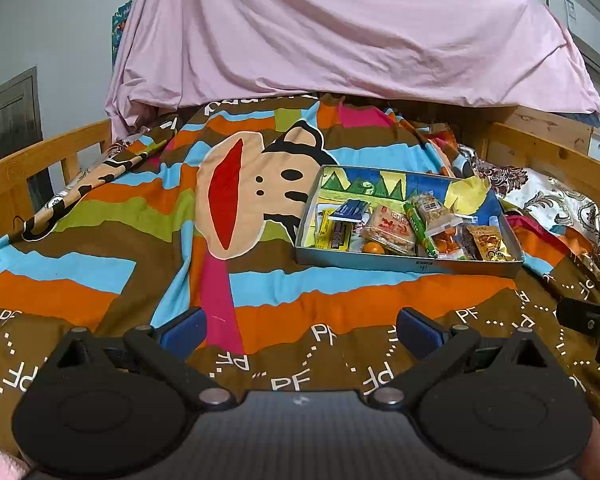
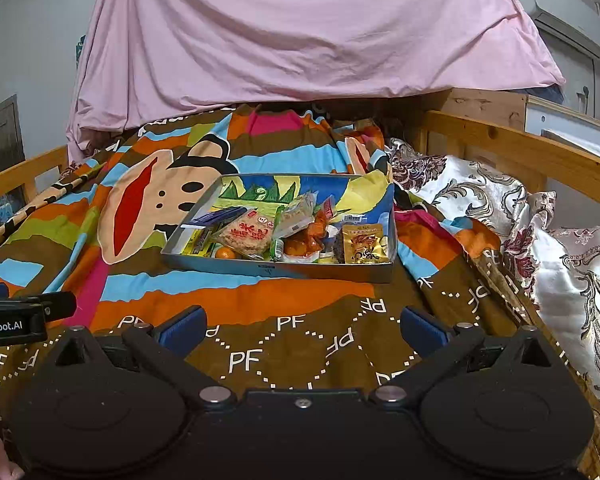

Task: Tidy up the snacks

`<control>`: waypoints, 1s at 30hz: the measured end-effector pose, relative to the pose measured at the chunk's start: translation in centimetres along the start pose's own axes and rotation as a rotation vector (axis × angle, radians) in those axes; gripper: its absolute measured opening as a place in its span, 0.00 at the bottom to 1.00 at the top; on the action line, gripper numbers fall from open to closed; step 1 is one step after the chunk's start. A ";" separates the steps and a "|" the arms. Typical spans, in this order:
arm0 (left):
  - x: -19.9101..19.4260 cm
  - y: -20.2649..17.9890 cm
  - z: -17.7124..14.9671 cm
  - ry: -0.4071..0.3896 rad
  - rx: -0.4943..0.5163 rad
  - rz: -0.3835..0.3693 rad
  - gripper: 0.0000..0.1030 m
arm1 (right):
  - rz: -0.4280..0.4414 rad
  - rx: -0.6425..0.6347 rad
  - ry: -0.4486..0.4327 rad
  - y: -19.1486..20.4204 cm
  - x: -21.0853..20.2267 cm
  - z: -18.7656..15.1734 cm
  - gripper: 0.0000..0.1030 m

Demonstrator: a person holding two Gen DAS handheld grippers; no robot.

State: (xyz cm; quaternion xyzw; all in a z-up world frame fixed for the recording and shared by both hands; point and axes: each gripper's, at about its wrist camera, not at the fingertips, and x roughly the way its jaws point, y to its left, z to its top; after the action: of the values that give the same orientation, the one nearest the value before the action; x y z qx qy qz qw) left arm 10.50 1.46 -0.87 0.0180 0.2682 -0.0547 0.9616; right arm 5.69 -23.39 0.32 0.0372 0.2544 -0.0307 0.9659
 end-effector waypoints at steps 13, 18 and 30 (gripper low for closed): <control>0.2 0.0 -0.2 0.005 0.000 0.000 1.00 | 0.002 -0.003 0.003 0.0 0.1 -0.1 1.00; 0.2 0.1 -0.2 0.006 0.000 0.000 1.00 | 0.002 -0.003 0.004 0.0 0.1 -0.1 1.00; 0.2 0.0 -0.1 0.007 0.000 -0.001 1.00 | 0.002 -0.004 0.005 0.0 0.1 -0.1 1.00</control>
State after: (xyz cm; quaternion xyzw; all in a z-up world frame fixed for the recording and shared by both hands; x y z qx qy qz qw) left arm 10.59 1.50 -1.05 0.0180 0.2714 -0.0551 0.9607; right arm 5.72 -23.35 0.13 0.0356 0.2569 -0.0292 0.9653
